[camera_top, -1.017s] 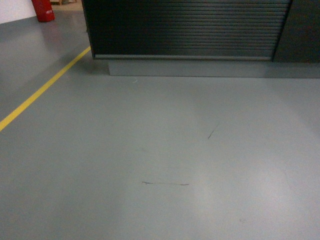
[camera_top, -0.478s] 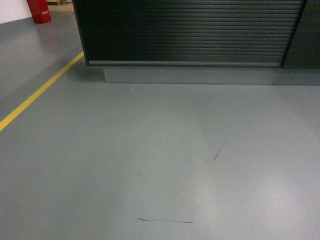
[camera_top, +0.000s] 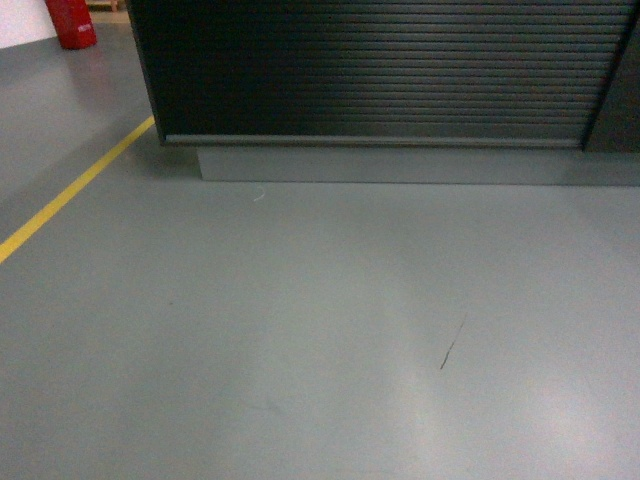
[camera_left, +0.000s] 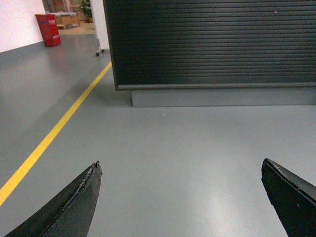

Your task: Place dark red mango on scale at checkout

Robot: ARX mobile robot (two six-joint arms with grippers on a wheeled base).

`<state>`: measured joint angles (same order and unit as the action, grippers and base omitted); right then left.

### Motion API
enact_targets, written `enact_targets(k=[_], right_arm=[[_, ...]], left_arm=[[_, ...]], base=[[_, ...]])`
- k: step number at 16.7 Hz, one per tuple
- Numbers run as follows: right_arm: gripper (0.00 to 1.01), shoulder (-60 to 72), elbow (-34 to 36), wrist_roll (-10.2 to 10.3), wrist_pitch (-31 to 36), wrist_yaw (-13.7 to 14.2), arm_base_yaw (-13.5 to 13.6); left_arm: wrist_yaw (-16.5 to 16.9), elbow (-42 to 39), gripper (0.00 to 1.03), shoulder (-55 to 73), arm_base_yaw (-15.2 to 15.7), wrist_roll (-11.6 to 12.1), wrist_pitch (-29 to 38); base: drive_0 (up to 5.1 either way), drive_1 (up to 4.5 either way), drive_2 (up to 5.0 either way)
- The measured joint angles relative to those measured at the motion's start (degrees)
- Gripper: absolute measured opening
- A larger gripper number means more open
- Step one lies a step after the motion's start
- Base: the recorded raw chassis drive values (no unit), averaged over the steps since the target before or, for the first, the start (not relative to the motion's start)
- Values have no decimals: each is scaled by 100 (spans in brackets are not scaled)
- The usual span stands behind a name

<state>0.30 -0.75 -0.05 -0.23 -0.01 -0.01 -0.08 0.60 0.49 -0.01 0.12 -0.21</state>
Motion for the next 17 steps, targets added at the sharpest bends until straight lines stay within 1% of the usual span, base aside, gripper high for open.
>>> enact_targets(k=[17], right_arm=[[98, 0, 0, 2, 7, -2, 0]], left_arm=[[7, 0, 98, 0, 0, -2, -2]], base=[[0, 427, -427]])
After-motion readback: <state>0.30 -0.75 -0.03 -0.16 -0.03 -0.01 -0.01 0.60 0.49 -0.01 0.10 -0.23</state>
